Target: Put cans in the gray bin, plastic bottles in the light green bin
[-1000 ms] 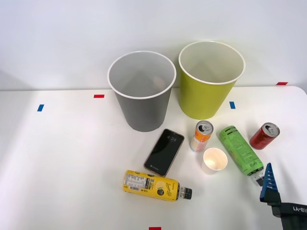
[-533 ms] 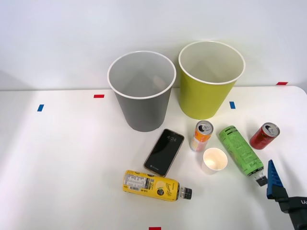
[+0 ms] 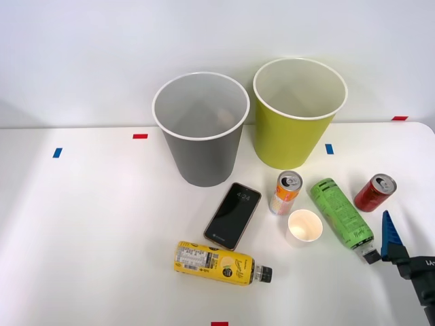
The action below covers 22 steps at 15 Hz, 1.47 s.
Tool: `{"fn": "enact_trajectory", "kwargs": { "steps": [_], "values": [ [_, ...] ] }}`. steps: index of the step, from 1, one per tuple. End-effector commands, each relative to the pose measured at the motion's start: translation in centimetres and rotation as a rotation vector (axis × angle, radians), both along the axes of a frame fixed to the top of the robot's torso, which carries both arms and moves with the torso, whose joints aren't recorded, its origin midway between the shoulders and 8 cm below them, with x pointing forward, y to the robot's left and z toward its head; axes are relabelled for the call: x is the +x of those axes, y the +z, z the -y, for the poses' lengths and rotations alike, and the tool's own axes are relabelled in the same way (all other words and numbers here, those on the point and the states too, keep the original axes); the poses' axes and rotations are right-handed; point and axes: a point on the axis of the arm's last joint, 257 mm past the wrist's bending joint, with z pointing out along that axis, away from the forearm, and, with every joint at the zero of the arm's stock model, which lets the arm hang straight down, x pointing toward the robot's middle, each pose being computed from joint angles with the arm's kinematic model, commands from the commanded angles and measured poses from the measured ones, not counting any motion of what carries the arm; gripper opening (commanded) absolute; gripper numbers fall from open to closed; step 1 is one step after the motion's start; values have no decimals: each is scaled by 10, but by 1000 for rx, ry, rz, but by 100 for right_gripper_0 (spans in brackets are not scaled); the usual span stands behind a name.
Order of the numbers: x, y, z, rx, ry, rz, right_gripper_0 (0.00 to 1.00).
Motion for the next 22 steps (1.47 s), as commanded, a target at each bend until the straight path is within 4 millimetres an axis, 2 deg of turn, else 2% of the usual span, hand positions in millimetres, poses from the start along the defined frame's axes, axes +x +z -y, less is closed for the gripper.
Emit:
{"fn": "enact_trajectory", "kwargs": {
  "steps": [1,3,10,14,17,20,21,22],
  "values": [
    [16,-6,3,-25,24,-34,100],
    [29,-14,4,-20,33,-48,100],
    [70,-17,-7,-13,77,-46,100],
    [84,-19,-19,-1,97,-46,100],
    [97,-20,-17,-15,95,-50,100],
    [99,-18,-18,-18,97,-48,100],
    [99,-19,-19,-19,99,-50,69],
    [99,-19,-20,-19,100,-49,30]
  ]
}}
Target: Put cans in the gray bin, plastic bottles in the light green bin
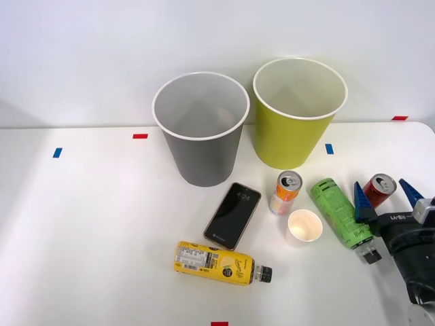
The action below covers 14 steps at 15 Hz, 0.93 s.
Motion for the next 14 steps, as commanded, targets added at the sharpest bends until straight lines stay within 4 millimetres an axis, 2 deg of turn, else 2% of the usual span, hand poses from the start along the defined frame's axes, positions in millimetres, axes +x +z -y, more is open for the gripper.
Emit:
{"fn": "enact_trajectory", "kwargs": {
  "steps": [1,2,7,9,12,14],
  "values": [
    [2,2,-2,-3,4,3,3],
    [3,3,-2,-2,5,5,0],
    [15,10,-9,25,11,14,0],
    [26,24,-15,34,20,40,0],
    [41,56,-22,27,58,21,0],
    [37,77,-32,25,102,-26,0]
  ]
}}
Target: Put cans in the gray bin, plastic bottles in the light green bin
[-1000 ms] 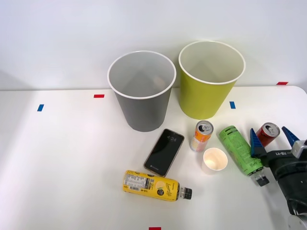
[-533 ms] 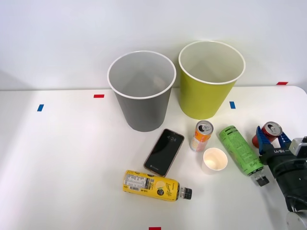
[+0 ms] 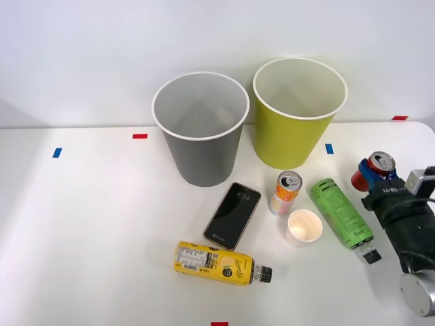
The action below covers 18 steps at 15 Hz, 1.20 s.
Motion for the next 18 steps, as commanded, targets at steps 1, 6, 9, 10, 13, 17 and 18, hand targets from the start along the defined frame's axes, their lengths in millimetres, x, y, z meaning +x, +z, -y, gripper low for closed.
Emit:
{"fn": "enact_trajectory", "kwargs": {
  "steps": [1,6,9,10,13,17,18],
  "values": [
    [-7,35,-11,-1,61,-56,0],
    [-32,56,-34,33,138,-137,0],
    [-46,83,-57,38,188,-162,0],
    [-55,95,-62,34,201,-173,0],
    [-81,127,-88,-5,256,-231,0],
    [-94,173,-126,38,334,-190,0],
    [-91,185,-137,45,358,-164,0]
  ]
}}
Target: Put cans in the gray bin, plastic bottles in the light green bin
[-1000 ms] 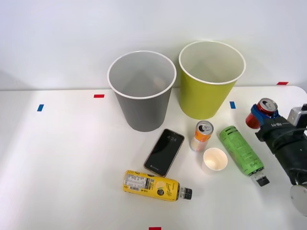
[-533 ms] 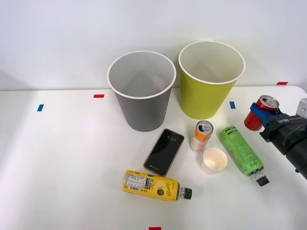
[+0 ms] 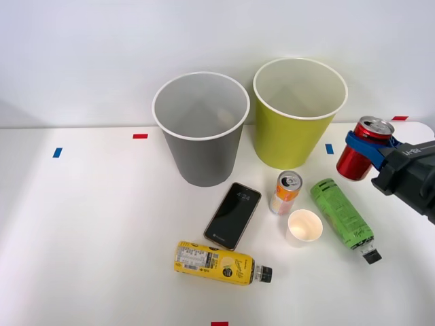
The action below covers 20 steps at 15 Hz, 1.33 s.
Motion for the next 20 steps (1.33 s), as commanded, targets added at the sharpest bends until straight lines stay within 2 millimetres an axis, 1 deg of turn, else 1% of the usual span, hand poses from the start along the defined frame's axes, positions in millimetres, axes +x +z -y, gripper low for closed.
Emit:
{"fn": "enact_trajectory", "kwargs": {
  "steps": [1,3,4,5,8,10,11,12,14,16,18,20],
  "values": [
    [8,35,-33,29,68,59,0],
    [18,53,-57,15,112,50,0],
    [24,61,-70,40,136,46,0],
    [40,69,-88,87,166,60,0],
    [85,83,-130,145,228,112,0],
    [104,89,-150,135,257,106,0],
    [116,93,-165,137,274,102,0],
    [126,93,-175,142,281,97,0],
    [146,93,-202,157,302,99,0],
    [164,87,-224,177,307,105,0],
    [170,85,-236,173,314,100,0],
    [168,81,-241,157,323,97,0]
  ]
}}
